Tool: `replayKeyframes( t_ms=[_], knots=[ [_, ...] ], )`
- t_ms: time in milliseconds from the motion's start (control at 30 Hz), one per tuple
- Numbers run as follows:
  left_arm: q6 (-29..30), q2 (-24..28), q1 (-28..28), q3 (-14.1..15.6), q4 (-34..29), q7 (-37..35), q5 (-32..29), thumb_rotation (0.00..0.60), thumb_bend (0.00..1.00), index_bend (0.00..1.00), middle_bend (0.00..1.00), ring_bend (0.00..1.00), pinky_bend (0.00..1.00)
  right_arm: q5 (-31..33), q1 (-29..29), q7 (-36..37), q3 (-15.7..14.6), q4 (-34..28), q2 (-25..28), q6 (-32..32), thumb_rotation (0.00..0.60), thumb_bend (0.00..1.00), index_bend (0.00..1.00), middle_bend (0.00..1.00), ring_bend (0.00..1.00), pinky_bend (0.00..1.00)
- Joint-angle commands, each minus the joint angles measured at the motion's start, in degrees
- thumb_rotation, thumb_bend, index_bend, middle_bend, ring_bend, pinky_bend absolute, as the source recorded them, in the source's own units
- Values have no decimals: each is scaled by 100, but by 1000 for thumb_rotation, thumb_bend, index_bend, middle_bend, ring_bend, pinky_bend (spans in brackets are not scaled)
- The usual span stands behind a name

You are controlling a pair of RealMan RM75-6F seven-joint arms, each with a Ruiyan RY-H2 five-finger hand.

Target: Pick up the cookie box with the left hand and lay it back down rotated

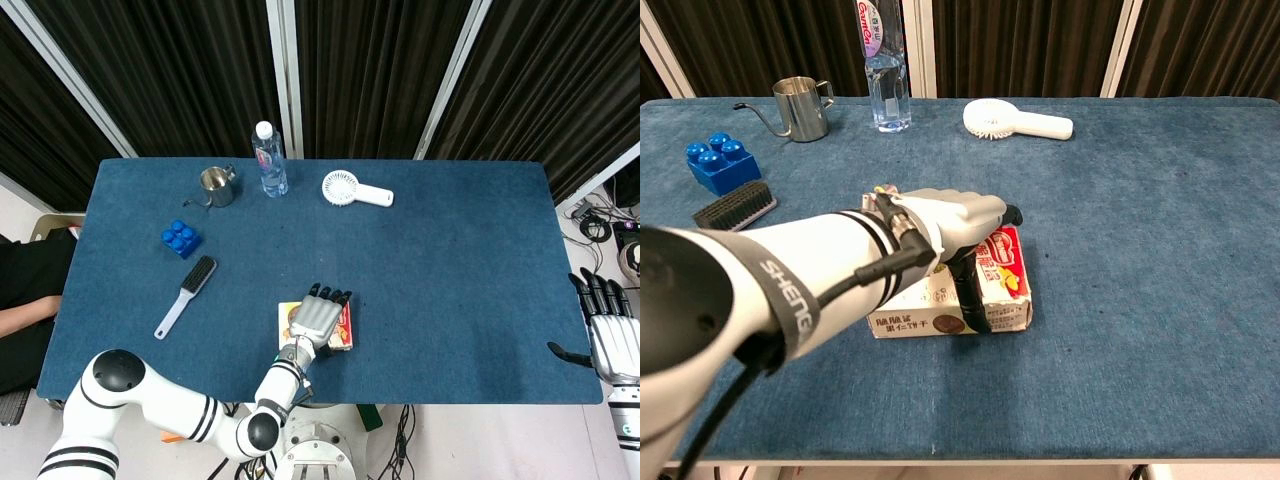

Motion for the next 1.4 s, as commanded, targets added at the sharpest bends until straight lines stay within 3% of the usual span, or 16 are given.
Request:
replayKeyframes(
  t_ms=[33,233,367,533,667,900,1067,1200,1400],
  knots=[
    [93,-90,-40,36,39,55,131,600,1,171,214,179,0,-6,7,-7,-2,-4,-5,-7,600,129,0,0,0,0],
    [147,-118,-88,121,80,191,392,600,102,312,369,297,0,2,0,16,-9,8,-11,-7,600,129,0,0,0,0],
    [41,33,-13,56,-67,34,589,600,166,327,396,327,0,17,-15,58,-15,44,-22,-4,600,129,0,0,0,0],
    [-421,524,230,-162,-379,-714,1176,600,199,327,400,331,0,11,-20,103,-16,69,-23,4,600,129,0,0,0,0],
    [-994,905,604,-355,-390,-1946,1949,600,210,327,397,318,16,10,-23,113,-13,69,-13,13,600,129,0,0,0,0],
    [-1770,1072,1440,-511,467,-5253,4049,593,236,327,380,285,75,17,-15,69,-13,14,7,-6,600,129,0,0,0,0],
    [-1663,706,1777,-427,1481,-7354,5101,582,235,327,375,265,83,22,-16,-6,-10,-76,26,0,600,129,0,0,0,0],
    [-1501,303,1862,-282,2420,-8726,5685,540,209,327,355,236,83,22,-23,-103,-14,-177,46,14,600,129,0,0,0,0],
    [-1102,-262,1830,-51,3713,-9621,6269,516,184,327,333,212,70,53,-49,-229,-4,-319,89,51,600,129,0,0,0,0]
  ],
)
